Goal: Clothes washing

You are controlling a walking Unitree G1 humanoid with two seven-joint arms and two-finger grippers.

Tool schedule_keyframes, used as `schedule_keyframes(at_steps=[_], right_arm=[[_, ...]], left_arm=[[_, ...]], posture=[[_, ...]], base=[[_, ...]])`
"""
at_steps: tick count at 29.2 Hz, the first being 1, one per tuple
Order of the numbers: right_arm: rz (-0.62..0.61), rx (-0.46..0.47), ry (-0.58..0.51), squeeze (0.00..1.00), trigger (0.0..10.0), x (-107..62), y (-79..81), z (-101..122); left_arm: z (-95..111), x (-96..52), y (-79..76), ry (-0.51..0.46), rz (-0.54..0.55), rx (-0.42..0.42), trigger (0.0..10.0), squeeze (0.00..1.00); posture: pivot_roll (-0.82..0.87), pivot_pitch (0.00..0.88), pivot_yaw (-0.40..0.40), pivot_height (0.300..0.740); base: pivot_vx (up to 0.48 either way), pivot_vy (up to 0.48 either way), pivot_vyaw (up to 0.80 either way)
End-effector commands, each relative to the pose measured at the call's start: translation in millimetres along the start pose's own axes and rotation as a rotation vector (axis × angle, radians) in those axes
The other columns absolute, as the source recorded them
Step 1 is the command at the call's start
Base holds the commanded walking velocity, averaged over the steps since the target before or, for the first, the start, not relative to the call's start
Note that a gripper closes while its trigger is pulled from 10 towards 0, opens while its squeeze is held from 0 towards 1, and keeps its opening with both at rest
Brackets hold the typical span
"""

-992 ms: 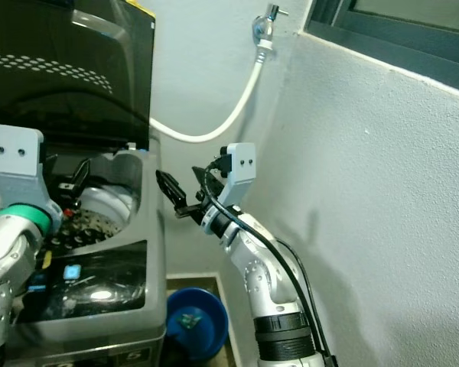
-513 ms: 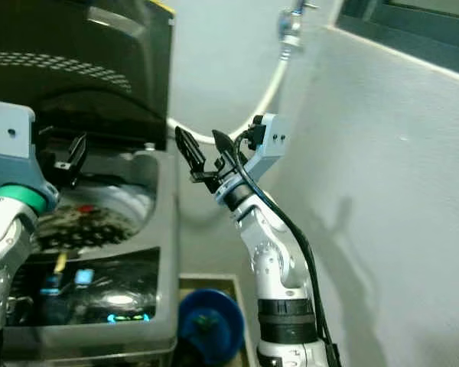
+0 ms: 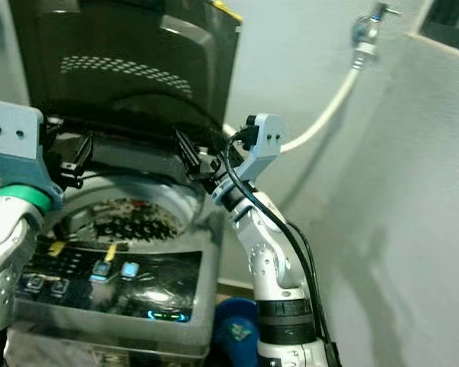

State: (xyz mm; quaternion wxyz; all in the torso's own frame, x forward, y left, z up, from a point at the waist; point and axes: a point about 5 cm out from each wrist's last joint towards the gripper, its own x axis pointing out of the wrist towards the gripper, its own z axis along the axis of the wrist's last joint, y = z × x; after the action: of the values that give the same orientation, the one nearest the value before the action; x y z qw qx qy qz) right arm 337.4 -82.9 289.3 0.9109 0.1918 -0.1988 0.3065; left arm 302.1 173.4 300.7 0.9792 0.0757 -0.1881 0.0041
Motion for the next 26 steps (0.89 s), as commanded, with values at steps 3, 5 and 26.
schedule_keyframes(at_steps=[3,5,26], right_arm=[[-0.008,0.003,0.009,0.0,10.0,-1.8,-0.7,-3.4],[-0.011,0.001,0.007,0.0,10.0,-2.3,-1.2,-3.7],[-0.012,-0.008,0.011,0.0,10.0,-5.7,-1.3,-6.3]], left_arm=[[-2.6,-0.3,-1.9,0.009,-0.014,0.002,10.0,0.0],[-2.9,0.1,-3.4,0.006,-0.023,0.005,10.0,0.0],[-5.9,-1.6,-8.1,0.009,-0.05,0.013,10.0,0.0]], posture=[[0.01,0.018,-0.09,0.74],[0.01,0.013,-0.087,0.74],[0.01,0.0,-0.089,0.74]], base=[[0.0,0.0,0.78],[0.0,0.0,0.78],[0.0,0.0,0.78]])
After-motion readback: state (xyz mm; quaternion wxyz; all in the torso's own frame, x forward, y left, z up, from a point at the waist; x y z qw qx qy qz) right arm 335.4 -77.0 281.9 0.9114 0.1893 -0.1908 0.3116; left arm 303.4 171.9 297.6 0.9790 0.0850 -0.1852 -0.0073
